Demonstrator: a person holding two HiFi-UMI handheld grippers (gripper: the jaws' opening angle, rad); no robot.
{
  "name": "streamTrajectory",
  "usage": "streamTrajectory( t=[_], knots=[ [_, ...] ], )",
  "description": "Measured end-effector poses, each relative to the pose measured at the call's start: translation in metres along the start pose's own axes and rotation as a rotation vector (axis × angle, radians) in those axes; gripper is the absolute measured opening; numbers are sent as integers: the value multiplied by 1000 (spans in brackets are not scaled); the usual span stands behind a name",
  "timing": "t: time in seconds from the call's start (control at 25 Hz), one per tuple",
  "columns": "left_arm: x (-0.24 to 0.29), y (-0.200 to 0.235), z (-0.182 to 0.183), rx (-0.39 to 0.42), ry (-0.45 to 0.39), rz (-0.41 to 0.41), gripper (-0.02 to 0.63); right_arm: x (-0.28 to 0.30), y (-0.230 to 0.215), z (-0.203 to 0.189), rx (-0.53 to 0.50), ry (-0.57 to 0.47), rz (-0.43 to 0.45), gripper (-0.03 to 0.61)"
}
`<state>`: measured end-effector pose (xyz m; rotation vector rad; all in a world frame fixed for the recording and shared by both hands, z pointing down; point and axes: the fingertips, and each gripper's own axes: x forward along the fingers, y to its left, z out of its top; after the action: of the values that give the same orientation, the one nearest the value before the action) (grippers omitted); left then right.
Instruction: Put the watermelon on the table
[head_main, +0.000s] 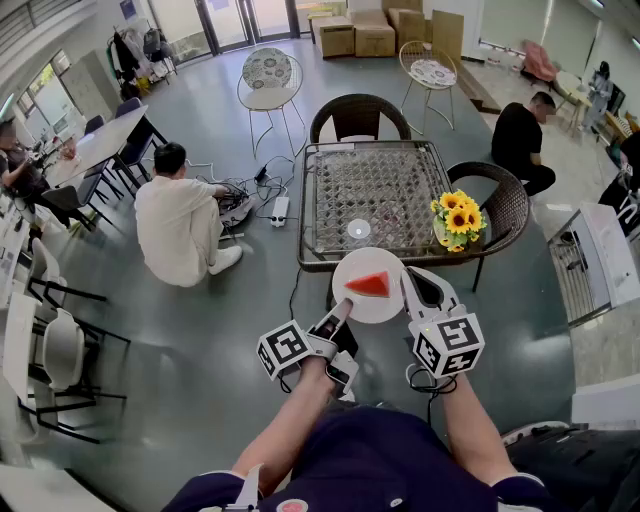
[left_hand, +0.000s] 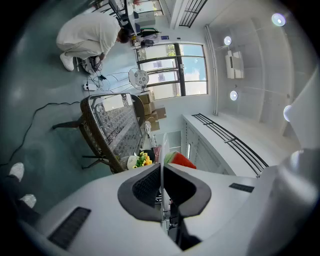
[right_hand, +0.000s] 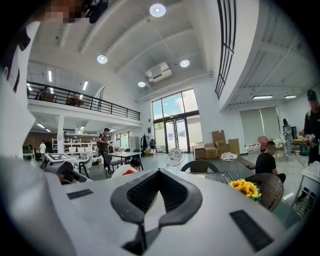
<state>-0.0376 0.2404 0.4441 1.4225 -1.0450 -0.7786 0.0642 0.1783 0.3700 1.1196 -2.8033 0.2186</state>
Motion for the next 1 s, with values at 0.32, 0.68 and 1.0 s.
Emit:
streamTrajectory(
  t=[0.32,0.68,1.0],
  knots=[
    [0,1,10,-3,14,0,14,10,6,1,15,2,-1,3],
    [-4,8,25,-3,45,-3,14,23,15,-1,-2,8,-26,3],
    [4,13,34,-4,71,-11,14,31,5,4,-31,9,-64,3]
  ],
)
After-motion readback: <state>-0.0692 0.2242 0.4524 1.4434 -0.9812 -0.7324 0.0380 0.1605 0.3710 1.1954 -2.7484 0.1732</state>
